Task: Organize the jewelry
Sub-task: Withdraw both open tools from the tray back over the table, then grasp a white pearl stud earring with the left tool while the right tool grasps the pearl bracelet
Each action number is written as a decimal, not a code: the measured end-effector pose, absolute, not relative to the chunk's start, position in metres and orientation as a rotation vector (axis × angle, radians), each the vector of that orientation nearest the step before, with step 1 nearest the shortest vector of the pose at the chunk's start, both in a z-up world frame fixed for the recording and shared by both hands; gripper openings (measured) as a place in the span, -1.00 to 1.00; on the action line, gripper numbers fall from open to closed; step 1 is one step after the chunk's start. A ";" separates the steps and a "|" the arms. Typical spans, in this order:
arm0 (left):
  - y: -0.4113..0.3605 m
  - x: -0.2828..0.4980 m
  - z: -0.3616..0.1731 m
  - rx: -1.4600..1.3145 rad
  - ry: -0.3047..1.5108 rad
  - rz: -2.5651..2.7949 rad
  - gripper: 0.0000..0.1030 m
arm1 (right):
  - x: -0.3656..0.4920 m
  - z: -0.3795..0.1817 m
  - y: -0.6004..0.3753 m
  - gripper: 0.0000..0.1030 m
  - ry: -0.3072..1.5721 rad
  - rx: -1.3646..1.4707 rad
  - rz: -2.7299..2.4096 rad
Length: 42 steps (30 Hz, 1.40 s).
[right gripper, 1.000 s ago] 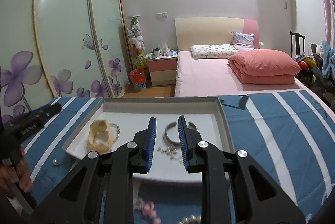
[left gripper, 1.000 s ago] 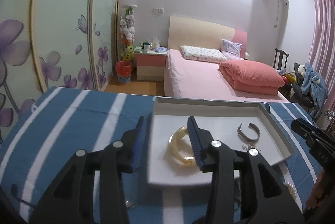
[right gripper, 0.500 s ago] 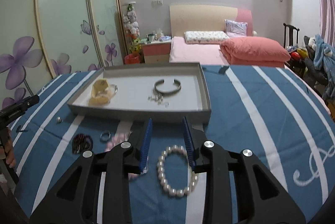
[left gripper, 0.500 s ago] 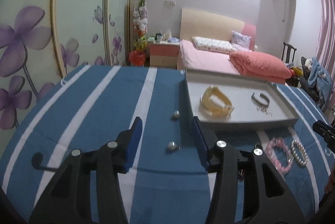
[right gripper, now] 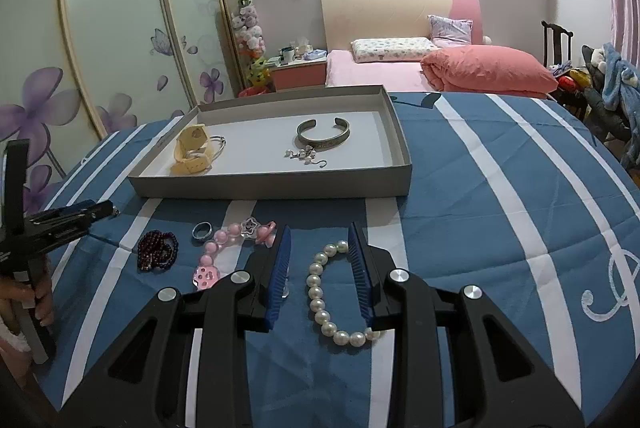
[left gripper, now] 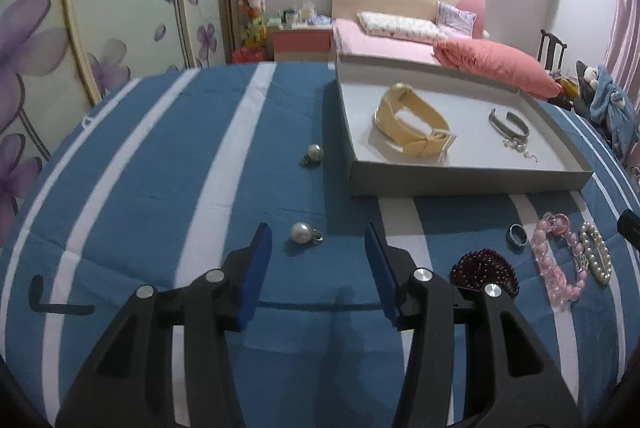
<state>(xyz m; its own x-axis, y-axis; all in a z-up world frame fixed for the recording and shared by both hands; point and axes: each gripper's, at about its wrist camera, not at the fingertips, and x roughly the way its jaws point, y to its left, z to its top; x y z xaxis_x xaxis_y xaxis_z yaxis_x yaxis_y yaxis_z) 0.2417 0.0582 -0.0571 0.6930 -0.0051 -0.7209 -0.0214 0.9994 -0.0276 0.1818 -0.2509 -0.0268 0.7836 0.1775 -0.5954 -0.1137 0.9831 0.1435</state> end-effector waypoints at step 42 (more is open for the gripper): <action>0.062 0.224 -0.050 -0.045 0.799 0.008 -0.68 | 0.185 -0.036 -0.260 -0.39 0.711 0.117 0.135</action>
<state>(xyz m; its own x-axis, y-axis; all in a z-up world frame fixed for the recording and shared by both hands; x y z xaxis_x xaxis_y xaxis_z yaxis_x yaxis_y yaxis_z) 0.2244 0.0617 -0.0503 0.6972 -0.0101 -0.7168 -0.0236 0.9990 -0.0371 0.1851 -0.2603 -0.0360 0.7493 0.1634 -0.6418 -0.0838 0.9847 0.1528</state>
